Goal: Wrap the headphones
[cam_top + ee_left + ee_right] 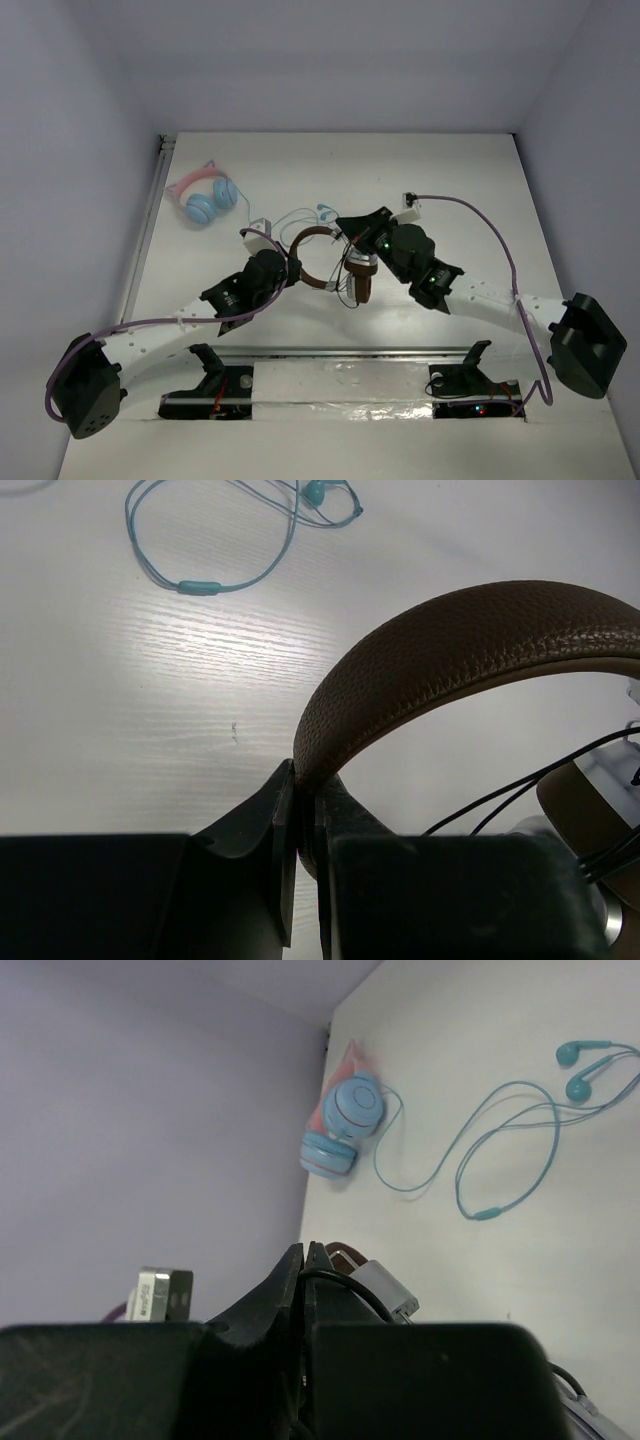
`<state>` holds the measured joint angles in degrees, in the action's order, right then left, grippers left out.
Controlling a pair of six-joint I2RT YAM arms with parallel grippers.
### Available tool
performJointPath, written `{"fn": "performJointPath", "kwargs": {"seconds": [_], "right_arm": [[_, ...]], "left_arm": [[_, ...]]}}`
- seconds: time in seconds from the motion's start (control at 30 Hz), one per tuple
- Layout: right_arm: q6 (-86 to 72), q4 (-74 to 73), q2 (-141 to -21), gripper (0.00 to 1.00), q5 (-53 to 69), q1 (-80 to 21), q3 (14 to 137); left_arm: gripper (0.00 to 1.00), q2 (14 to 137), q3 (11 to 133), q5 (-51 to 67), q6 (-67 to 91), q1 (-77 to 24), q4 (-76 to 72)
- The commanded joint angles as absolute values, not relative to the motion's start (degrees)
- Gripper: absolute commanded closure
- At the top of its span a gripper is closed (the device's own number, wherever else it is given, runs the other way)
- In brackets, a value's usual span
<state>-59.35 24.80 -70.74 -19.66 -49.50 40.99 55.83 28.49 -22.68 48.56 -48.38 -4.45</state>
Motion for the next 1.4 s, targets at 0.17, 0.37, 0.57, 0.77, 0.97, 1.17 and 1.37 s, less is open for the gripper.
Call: {"fn": "performJointPath", "kwargs": {"seconds": [0.17,0.37,0.57,0.77,0.97,1.17,1.37], "right_arm": [[-75.32,37.88,-68.47,1.0,-23.72,-46.85,35.25],[-81.29,38.23,-69.78,1.0,-23.47,-44.92,34.19],[-85.25,40.42,-71.89,0.87,-20.57,-42.37,33.4],[-88.59,44.91,-75.14,0.67,-18.28,-40.87,30.68],[-88.42,46.14,-75.68,0.47,-17.67,-40.34,30.32],[-85.96,43.07,-73.92,0.28,-18.46,-39.81,31.64],[-80.96,37.45,-70.23,0.13,-19.86,-39.81,34.09]], "left_arm": [[1.0,54.76,30.41,-21.8,50.98,-48.6,-6.77],[1.0,55.19,30.94,-21.1,50.8,-48.6,-6.59],[1.0,56.51,32.6,-21.62,50.8,-48.6,-4.67],[1.0,56.87,34.98,-22.5,49.83,-48.6,-1.68],[1.0,57.04,36.91,-22.76,48.61,-48.6,0.52],[1.0,59.23,38.32,-22.06,47.64,-48.6,1.85],[1.0,60.29,38.93,-21.27,47.11,-48.6,1.58]]}}
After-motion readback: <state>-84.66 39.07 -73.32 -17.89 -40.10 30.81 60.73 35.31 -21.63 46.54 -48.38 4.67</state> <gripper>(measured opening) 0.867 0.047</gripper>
